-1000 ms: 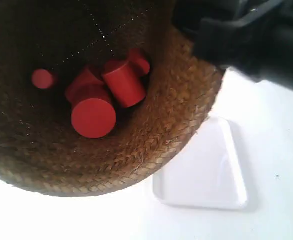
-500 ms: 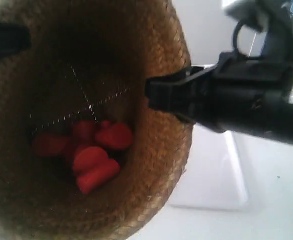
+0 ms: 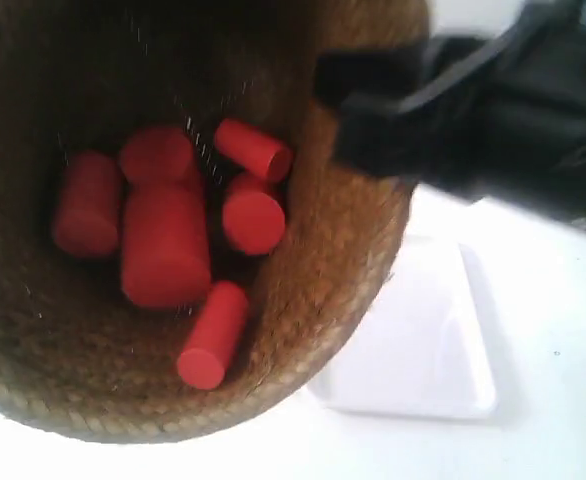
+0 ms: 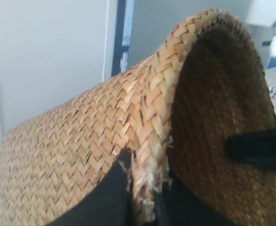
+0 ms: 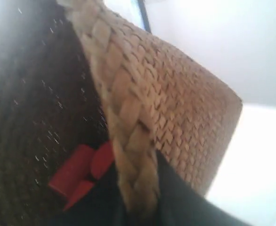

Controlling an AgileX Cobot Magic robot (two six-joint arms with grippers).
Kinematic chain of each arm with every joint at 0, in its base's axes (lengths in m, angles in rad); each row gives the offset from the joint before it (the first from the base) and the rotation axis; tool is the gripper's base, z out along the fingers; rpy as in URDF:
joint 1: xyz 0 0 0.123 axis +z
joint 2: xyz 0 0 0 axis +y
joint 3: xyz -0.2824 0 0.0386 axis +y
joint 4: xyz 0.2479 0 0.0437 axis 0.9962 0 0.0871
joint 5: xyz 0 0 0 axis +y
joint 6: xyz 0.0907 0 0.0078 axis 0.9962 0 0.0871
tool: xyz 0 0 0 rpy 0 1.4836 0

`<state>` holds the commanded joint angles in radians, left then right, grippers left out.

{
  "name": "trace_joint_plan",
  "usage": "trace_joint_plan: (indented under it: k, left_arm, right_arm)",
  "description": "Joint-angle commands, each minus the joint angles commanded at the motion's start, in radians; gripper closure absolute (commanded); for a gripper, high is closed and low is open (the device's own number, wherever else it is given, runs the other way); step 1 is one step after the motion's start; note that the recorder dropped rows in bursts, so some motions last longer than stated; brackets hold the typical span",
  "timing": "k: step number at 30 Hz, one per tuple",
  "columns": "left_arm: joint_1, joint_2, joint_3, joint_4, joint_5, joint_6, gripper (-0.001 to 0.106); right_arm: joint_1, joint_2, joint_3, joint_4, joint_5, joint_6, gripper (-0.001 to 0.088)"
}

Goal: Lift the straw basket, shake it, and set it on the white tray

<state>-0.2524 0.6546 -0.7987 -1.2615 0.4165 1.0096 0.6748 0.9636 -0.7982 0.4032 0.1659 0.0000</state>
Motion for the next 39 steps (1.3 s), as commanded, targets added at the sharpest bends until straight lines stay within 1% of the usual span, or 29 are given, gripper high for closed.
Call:
trace_joint_plan:
  k: [1,2,3,4,5,6,7,8,9,10,12,14,15,16,17,18,20,21,22,24,26,28,29,30,32,33,35,37,39]
  left_arm:
    - [0.000,-0.020,-0.031,0.020,0.039,-0.003,0.105]
    - [0.000,-0.035,-0.042,0.036,0.046,-0.013,0.105]
    - [0.000,-0.038,-0.034,0.041,0.028,-0.015,0.105]
    - [0.000,-0.031,-0.003,0.049,-0.012,-0.015,0.105]
    - [0.000,-0.005,0.043,0.030,-0.059,-0.015,0.105]
    - [0.000,0.025,0.079,0.008,-0.105,-0.012,0.105]
    - [0.000,0.063,0.112,0.002,-0.147,-0.008,0.105]
    - [0.000,0.082,0.118,-0.003,-0.148,-0.018,0.105]
    - [0.000,0.080,0.106,-0.024,-0.106,-0.024,0.105]
    - [-0.002,0.057,0.070,-0.043,-0.052,-0.008,0.105]
    - [-0.002,0.013,0.009,-0.045,0.023,0.010,0.105]
    - [-0.002,-0.012,-0.003,-0.003,-0.022,0.027,0.105]
    - [-0.002,-0.009,0.016,0.027,-0.069,0.033,0.105]
    - [-0.002,0.022,0.063,0.021,-0.159,0.028,0.105]
    - [-0.002,0.055,0.093,-0.005,-0.223,0.018,0.105]
    - [-0.002,0.094,0.118,-0.013,-0.257,0.016,0.105]
    - [-0.002,0.119,0.107,-0.011,-0.187,0.016,0.105]
    - [-0.002,0.106,0.074,-0.014,-0.101,0.016,0.105]
    - [-0.002,0.080,0.032,-0.014,-0.018,0.013,0.105]
    - [-0.002,0.027,-0.041,-0.014,0.054,-0.019,0.105]
    - [-0.002,0.009,-0.045,-0.009,0.014,-0.015,0.105]
    - [-0.002,0.050,0.010,-0.024,-0.135,0.013,0.105]
    - [-0.002,0.080,0.028,-0.024,-0.194,0.014,0.105]
    - [0.001,0.108,0.033,-0.025,-0.201,-0.012,0.105]
    - [0.001,0.091,-0.011,-0.014,-0.062,-0.053,0.105]
    - [0.001,0.064,-0.050,0.002,0.033,-0.045,0.105]
    - [0.001,0.012,-0.114,0.022,0.133,-0.055,0.105]
    - [0.001,-0.007,-0.103,0.064,0.087,-0.068,0.105]
    - [0.001,0.033,-0.021,0.026,-0.032,-0.071,0.105]
  right_arm:
    - [0.016,-0.027,-0.023,-0.002,0.066,0.000,0.0868]
    - [0.033,-0.051,-0.028,-0.021,0.081,0.000,0.0868]
    - [0.040,-0.065,-0.024,-0.068,0.060,0.000,0.0868]
    - [0.040,-0.062,-0.003,-0.167,0.004,0.005,0.0868]
    - [0.023,-0.035,0.028,-0.249,-0.071,0.038,0.0868]
    - [0.003,0.000,0.049,-0.283,-0.128,0.071,0.0868]
    - [-0.028,0.050,0.052,-0.301,-0.129,0.084,0.0868]
    - [-0.055,0.080,0.030,-0.288,-0.065,0.104,0.0868]
    - [-0.063,0.085,0.000,-0.263,0.018,0.153,0.0868]
    - [-0.060,0.068,-0.048,-0.245,0.149,0.178,0.0868]
    - [-0.029,0.002,-0.095,-0.247,0.240,0.147,0.0868]
    - [-0.001,-0.067,-0.091,-0.289,0.159,0.135,0.0868]
    - [-0.001,-0.069,-0.069,-0.335,0.054,0.142,0.0868]
    - [-0.012,-0.050,-0.024,-0.397,-0.053,0.171,0.0868]
    - [-0.026,-0.015,0.000,-0.416,-0.138,0.185,0.0868]
    - [-0.049,0.022,0.013,-0.431,-0.166,0.175,0.0868]
    - [-0.069,0.061,-0.016,-0.419,-0.116,0.186,0.0868]
    - [-0.063,0.051,-0.039,-0.403,-0.071,0.217,0.0868]
    - [-0.041,0.016,-0.077,-0.378,0.018,0.247,0.0868]
    - [0.006,-0.059,-0.107,-0.371,0.099,0.244,0.0868]
    - [0.034,-0.087,-0.085,-0.440,0.055,0.214,0.0868]
    - [0.008,-0.021,-0.013,-0.544,-0.081,0.255,0.0868]
    - [-0.016,0.024,0.002,-0.549,-0.110,0.272,0.0868]
    - [-0.035,0.065,-0.007,-0.537,-0.088,0.291,0.0868]
    - [-0.030,0.063,-0.070,-0.443,0.042,0.356,0.0868]
    - [-0.008,0.026,-0.107,-0.403,0.109,0.340,0.0868]
    - [0.052,-0.066,-0.153,-0.373,0.137,0.308,0.0868]
    - [0.085,-0.115,-0.141,-0.436,0.046,0.278,0.0868]
    - [0.073,-0.067,-0.062,-0.532,-0.077,0.283,0.0868]
